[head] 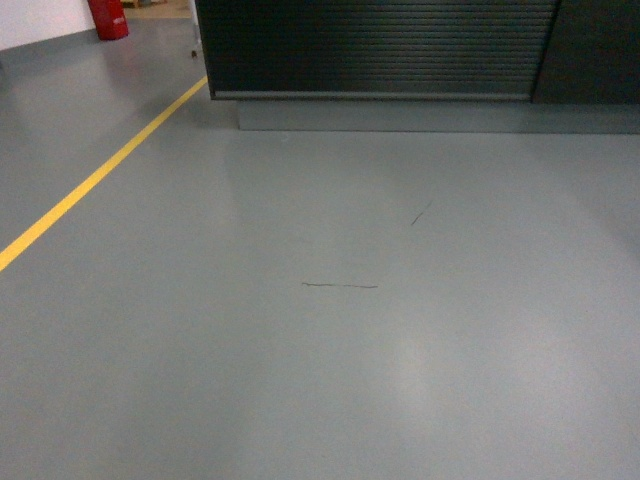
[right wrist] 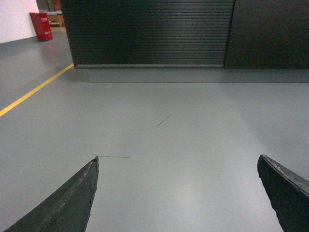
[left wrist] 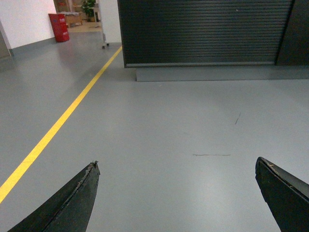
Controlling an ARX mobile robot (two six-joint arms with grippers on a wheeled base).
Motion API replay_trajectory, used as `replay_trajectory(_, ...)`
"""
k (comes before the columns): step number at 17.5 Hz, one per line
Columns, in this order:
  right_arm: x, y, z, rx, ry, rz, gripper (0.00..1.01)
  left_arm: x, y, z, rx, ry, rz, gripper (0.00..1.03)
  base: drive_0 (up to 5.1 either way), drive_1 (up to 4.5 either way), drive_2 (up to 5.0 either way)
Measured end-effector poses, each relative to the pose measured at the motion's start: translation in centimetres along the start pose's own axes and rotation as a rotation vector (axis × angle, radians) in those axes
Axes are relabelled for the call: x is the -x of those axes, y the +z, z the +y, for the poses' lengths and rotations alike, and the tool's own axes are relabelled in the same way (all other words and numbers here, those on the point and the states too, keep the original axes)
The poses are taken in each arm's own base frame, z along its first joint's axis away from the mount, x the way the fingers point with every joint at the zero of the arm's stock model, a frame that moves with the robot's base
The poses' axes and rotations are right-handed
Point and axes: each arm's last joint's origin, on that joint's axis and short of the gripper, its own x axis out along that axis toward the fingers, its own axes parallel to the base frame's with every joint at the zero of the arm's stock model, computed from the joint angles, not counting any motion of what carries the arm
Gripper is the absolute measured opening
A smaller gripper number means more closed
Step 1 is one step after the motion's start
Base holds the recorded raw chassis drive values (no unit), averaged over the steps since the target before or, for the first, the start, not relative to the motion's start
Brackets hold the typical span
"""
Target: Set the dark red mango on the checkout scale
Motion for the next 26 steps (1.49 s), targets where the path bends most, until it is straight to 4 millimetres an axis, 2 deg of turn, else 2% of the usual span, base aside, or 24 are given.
replay_trajectory(26, 0.00, 0.00, 0.00, 0.000, 0.000, 0.000, 0.98, 0.00, 0.00, 0.00, 0.000, 0.000, 0.000, 0.98, 0.0, 0.00, 0.0)
